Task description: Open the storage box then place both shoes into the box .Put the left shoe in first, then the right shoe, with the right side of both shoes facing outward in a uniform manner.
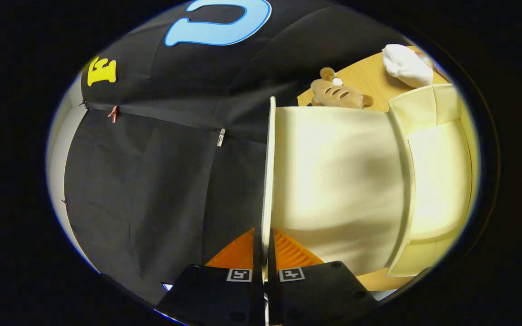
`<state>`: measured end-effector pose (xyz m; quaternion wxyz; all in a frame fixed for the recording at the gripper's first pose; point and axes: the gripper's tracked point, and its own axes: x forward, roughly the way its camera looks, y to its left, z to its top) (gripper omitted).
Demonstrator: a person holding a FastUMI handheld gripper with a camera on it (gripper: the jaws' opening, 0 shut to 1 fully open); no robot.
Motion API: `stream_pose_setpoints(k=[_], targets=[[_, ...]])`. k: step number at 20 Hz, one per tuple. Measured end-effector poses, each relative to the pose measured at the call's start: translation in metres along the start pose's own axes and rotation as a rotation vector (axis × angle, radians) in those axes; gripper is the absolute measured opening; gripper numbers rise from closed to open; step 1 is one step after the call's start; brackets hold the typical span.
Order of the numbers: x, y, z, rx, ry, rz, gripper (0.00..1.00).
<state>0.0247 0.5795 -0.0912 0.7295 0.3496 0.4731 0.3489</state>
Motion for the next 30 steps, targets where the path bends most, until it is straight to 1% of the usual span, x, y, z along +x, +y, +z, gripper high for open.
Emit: stream_pose_setpoints(k=[2,4,5,7,11,12,16,19,21,24,30], targets=[[0.014,-0.010,-0.003,0.011,0.003,-0.016,0.08],[0.024,-0.028,0.001,-0.002,-0.007,-0.056,0.13],[0.026,-0.035,0.001,-0.019,-0.010,-0.073,0.13],[0.026,-0.044,0.003,-0.066,-0.022,-0.085,0.25],[0.005,-0.054,0.001,-0.171,-0.032,-0.105,0.92],[-0.005,-0.057,0.002,-0.202,-0.045,-0.112,0.97],[-0.055,-0.073,0.014,-0.372,-0.110,-0.173,0.98],[-0.108,-0.086,0.044,-0.467,-0.224,-0.233,0.98],[-0.146,-0.094,0.063,-0.498,-0.295,-0.267,0.98],[-0.205,-0.118,0.091,-0.530,-0.398,-0.343,0.98],[-0.324,-0.184,0.130,-0.588,-0.575,-0.552,0.98]])
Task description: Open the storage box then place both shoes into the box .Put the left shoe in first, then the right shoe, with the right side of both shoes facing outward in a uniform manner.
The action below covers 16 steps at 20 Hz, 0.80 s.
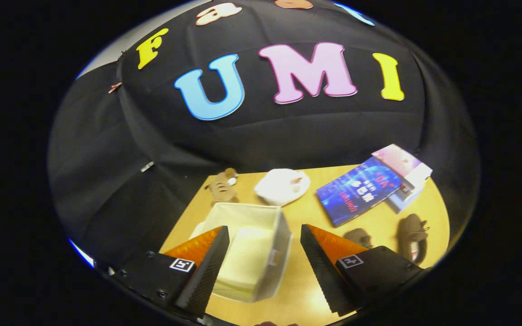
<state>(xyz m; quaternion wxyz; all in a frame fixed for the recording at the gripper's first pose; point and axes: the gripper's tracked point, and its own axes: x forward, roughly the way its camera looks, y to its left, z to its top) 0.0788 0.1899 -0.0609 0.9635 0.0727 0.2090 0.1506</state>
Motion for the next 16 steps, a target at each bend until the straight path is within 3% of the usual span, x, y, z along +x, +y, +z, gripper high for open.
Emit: stream_pose_setpoints(k=[8,11,16], targets=[[-0.013,-0.140,-0.042,-0.058,0.043,-0.202,0.98],[-0.006,-0.178,-0.069,-0.089,0.103,-0.235,0.98],[0.020,-0.205,-0.114,-0.107,0.203,-0.222,0.99]])
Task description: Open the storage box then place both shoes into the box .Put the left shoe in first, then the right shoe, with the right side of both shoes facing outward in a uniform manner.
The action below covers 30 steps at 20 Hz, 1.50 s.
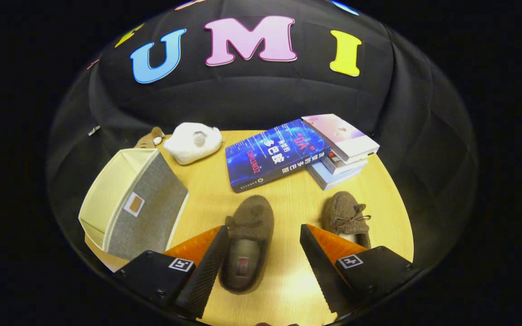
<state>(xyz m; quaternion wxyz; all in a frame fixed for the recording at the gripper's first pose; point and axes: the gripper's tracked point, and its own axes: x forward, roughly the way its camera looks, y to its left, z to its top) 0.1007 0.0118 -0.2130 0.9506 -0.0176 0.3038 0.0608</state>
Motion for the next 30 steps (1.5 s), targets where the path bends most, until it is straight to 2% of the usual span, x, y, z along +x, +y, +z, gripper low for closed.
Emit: stream_pose_setpoints(k=[6,12,13,14,16,17,20,23,24,27,30], targets=[[0.043,-0.014,-0.044,-0.072,0.096,-0.002,0.98],[0.078,-0.016,-0.053,-0.009,0.141,-0.001,0.98],[0.085,-0.014,-0.055,0.005,0.148,0.002,0.93],[0.087,-0.013,-0.056,0.018,0.156,0.002,0.74],[0.092,-0.010,-0.058,0.060,0.178,0.007,0.58],[0.093,-0.007,-0.059,0.088,0.185,0.016,0.56],[0.095,-0.003,-0.060,0.151,0.212,0.026,0.31],[0.094,-0.006,-0.061,0.185,0.208,0.022,0.20],[0.094,-0.006,-0.061,0.185,0.204,0.020,0.11],[0.093,-0.007,-0.059,0.179,0.192,0.012,0.06],[0.090,-0.006,-0.059,0.191,0.195,0.001,0.06]])
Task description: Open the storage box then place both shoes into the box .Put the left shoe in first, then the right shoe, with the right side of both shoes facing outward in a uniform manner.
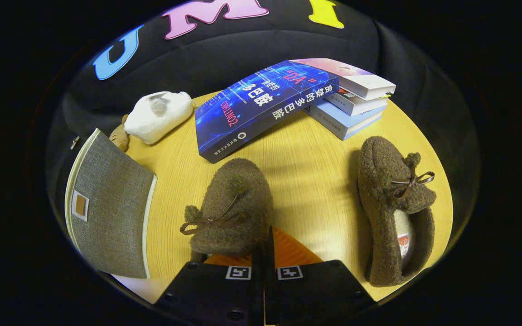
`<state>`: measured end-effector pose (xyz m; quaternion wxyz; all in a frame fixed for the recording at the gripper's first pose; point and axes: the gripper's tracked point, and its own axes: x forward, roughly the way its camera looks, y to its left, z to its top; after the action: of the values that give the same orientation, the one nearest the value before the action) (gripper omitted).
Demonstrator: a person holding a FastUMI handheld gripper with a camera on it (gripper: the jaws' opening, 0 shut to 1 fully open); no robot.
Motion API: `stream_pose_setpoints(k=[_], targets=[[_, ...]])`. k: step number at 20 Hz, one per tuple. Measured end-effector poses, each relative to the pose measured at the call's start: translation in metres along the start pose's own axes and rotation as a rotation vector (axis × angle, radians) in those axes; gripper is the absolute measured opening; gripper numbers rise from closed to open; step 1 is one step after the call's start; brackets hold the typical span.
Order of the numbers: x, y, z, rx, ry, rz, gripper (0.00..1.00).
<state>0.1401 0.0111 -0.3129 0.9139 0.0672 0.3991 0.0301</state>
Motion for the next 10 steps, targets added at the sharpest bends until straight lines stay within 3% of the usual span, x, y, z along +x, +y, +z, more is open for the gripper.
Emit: stream_pose_setpoints(k=[5,10], targets=[[-0.027,-0.003,0.015,-0.037,-0.045,-0.024,0.06],[-0.074,0.017,0.049,-0.005,-0.115,0.010,0.06]])
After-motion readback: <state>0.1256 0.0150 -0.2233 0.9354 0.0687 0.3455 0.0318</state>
